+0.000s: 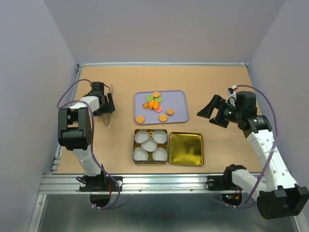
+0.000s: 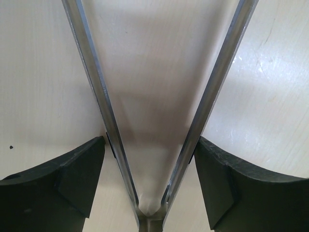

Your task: Pack the cookies

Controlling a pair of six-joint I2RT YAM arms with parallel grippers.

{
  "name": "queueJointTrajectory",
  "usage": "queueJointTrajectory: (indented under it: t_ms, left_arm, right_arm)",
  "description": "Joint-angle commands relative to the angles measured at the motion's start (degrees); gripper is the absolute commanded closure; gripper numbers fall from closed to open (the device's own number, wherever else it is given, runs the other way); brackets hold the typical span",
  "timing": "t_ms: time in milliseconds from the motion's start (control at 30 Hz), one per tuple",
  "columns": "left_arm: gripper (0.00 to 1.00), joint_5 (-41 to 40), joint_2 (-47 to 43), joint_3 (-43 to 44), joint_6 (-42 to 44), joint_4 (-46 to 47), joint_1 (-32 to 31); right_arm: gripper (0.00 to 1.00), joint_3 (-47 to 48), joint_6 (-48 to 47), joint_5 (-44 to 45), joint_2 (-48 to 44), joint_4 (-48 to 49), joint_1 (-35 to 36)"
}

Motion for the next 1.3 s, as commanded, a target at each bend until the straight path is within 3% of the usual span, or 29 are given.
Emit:
queueJointTrajectory:
  t_ms: [0,167,233,500,567,933,1200,1267]
  left_arm:
    - [0.24,-0.23,3.25,-1.72,0.20,-1.71,0.28]
    - [0.38,0.56,3.61,-0.23,0.81,-2.50,-0.07]
    - [0.47,0.39,1.95,-0.31,0.82,-3.28,-0.33]
    - [0.61,-1.72,-8.60,4.86,-1.03,-10.84,-1.04]
    - [0.68,-1.55,-10.44,7.94,-1.99,-13.56,-1.04]
    - [0.70,-1.99,-17.48,21.21,-6.30,-28.42,-12.10]
    - [0.70,3.54,-20.55,23.50,-10.87,-36.07,-21.95]
    - [0.70,8.20,-22.22,22.89,-11.22,-37.21,-24.32]
  right_arm:
    - [0.00,3.20,-1.24,-0.14,-0.60,0.72,0.48]
    - [0.00,2.94,-1.95,-1.19,-0.69,0.72,0.48]
    - [0.00,2.76,-1.95,-1.46,-0.95,0.72,0.48]
    - [0.00,3.02,-0.45,-2.51,-1.48,0.81,0.48]
    - [0.00,3.90,0.51,-2.95,-1.22,1.07,0.48]
    - [0.00,9.87,5.52,-5.68,2.21,4.15,1.97]
    - [0.00,13.74,8.25,-6.20,4.32,4.06,3.90]
    - [0.00,13.92,8.43,-5.85,4.50,4.15,4.69]
